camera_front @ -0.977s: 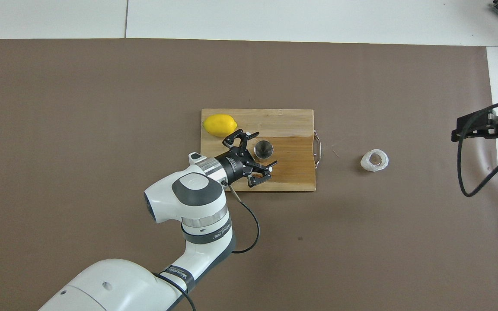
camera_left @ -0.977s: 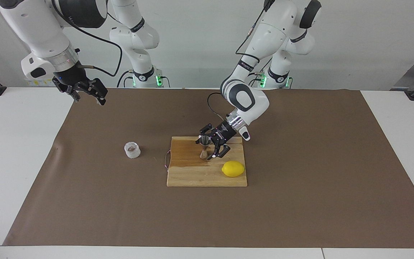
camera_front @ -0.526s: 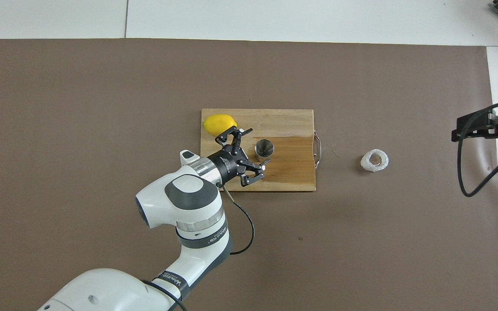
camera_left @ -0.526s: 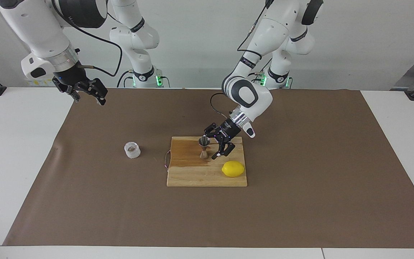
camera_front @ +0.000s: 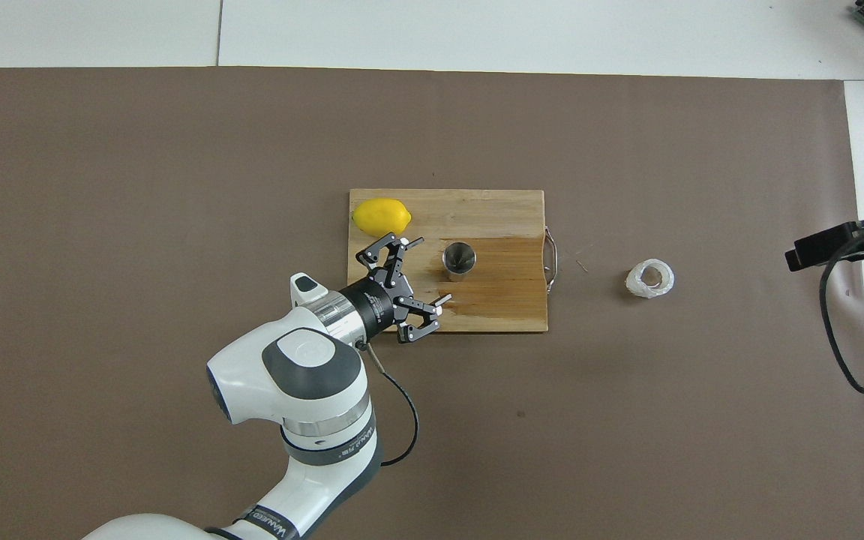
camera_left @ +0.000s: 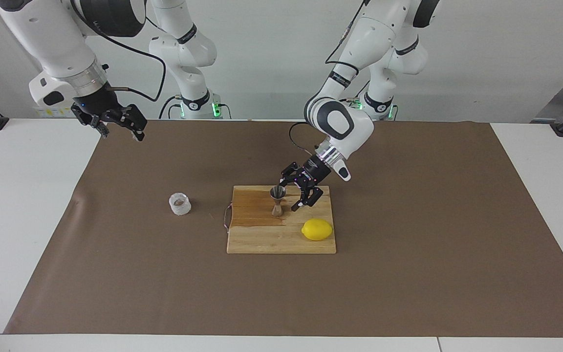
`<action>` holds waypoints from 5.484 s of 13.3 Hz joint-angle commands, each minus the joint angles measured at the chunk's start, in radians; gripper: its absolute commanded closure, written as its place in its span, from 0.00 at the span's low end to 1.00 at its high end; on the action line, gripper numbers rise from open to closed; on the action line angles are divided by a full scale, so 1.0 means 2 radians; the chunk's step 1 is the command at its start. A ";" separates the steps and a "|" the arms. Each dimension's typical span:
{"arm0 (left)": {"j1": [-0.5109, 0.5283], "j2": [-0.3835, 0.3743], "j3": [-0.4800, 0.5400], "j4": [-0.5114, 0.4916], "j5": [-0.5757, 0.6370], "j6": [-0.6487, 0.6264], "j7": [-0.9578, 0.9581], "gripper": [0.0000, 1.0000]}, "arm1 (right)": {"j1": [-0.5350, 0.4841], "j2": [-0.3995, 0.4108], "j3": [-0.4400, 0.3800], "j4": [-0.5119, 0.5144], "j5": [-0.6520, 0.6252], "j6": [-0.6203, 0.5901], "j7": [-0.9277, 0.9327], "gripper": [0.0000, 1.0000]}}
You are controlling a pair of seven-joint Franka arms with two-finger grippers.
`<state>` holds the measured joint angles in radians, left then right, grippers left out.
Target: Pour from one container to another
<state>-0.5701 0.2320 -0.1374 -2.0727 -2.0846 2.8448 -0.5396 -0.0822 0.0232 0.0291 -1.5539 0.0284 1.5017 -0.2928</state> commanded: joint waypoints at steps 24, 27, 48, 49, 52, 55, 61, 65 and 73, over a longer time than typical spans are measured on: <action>0.174 -0.017 0.008 0.052 0.750 -0.299 0.001 0.00 | -0.120 0.164 0.001 -0.290 0.482 0.212 -1.035 0.00; 0.189 -0.015 0.015 0.073 0.834 -0.336 0.001 0.00 | -0.098 0.166 0.001 -0.289 0.515 0.222 -1.039 0.00; 0.238 -0.119 0.076 0.236 1.031 -0.643 0.279 0.00 | 0.007 0.127 0.002 -0.274 0.533 0.367 -0.890 0.91; 0.238 -0.119 0.077 0.236 1.029 -0.644 0.279 0.00 | 0.023 0.117 0.002 -0.274 0.529 0.382 -0.863 0.91; 0.245 -0.115 0.079 0.249 1.025 -0.655 0.284 0.00 | 0.057 0.096 0.001 -0.274 0.527 0.397 -0.787 0.93; 0.251 -0.134 0.076 0.233 1.025 -0.662 0.303 0.00 | 0.100 0.077 0.001 -0.274 0.498 0.452 -0.734 0.94; 0.270 -0.150 0.054 0.200 1.025 -0.657 0.289 0.00 | 0.159 0.051 0.002 -0.273 0.407 0.511 -0.618 0.96; 0.266 -0.158 0.050 0.180 1.025 -0.641 0.257 0.00 | 0.200 0.051 0.001 -0.272 0.379 0.555 -0.572 0.96; 0.273 -0.155 0.050 0.181 1.025 -0.610 0.265 0.00 | 0.235 0.055 0.002 -0.261 0.240 0.581 -0.505 0.96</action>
<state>-0.0399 -0.0499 -0.0282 -1.6714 -0.0397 1.5852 -0.0115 0.3681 0.1426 0.0333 -2.0770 0.5807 2.6382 -1.3764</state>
